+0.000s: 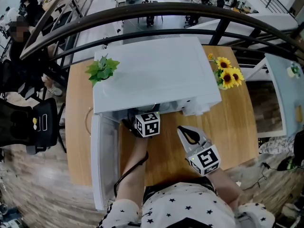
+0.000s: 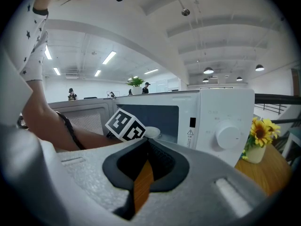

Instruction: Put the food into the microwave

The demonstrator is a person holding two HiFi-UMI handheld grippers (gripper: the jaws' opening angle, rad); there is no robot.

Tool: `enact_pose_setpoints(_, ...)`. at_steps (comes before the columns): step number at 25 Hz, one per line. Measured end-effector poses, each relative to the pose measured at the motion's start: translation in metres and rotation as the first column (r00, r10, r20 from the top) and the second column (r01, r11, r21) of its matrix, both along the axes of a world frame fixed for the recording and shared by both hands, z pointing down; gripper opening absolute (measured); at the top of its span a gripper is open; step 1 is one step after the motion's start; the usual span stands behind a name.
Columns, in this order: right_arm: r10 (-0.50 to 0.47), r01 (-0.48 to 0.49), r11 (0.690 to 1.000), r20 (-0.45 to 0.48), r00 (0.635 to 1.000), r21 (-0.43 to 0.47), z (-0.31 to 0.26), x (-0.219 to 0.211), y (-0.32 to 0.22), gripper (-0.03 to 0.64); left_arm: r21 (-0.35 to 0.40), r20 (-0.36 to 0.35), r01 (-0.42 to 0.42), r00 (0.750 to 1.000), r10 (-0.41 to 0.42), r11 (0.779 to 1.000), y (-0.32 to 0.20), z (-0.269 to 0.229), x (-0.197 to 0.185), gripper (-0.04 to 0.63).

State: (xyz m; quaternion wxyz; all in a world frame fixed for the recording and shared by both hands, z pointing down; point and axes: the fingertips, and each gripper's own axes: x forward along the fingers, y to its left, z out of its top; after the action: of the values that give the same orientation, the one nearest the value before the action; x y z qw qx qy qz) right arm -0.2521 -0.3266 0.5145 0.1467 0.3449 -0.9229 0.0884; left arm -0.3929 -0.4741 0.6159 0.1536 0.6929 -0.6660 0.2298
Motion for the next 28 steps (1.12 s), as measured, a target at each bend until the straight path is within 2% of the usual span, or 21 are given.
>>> enact_pose_setpoints(8,0.003,-0.003,1.000,0.001,1.000,-0.011,-0.001,0.002,0.003,0.005,0.004,-0.006,0.003,1.000,-0.003,1.000,0.001,-0.001,0.001,0.526)
enact_pose_setpoints(11,-0.004,0.004,1.000,-0.001,1.000,-0.010,-0.002,0.004,0.006,0.005,0.040,-0.040,0.005,0.999,-0.004,0.999,0.003,-0.007,0.002,0.526)
enact_pose_setpoints(15,-0.020,0.020,1.000,0.001,1.000,-0.006,-0.003,0.007,0.012,0.005,0.046,-0.074,0.017,0.997,-0.014,0.999,0.012,-0.011,0.002,0.526)
enact_pose_setpoints(22,-0.055,0.055,0.998,0.016,0.998,0.015,-0.014,0.021,0.035,0.005,0.070,-0.110,0.077,0.991,-0.069,0.995,0.049,-0.025,0.007,0.526)
enact_pose_setpoints(28,-0.075,0.074,0.996,0.023,0.997,0.041,-0.022,0.051,0.061,0.005,0.077,-0.144,0.099,0.986,-0.088,0.992,0.093,-0.041,0.031,0.526)
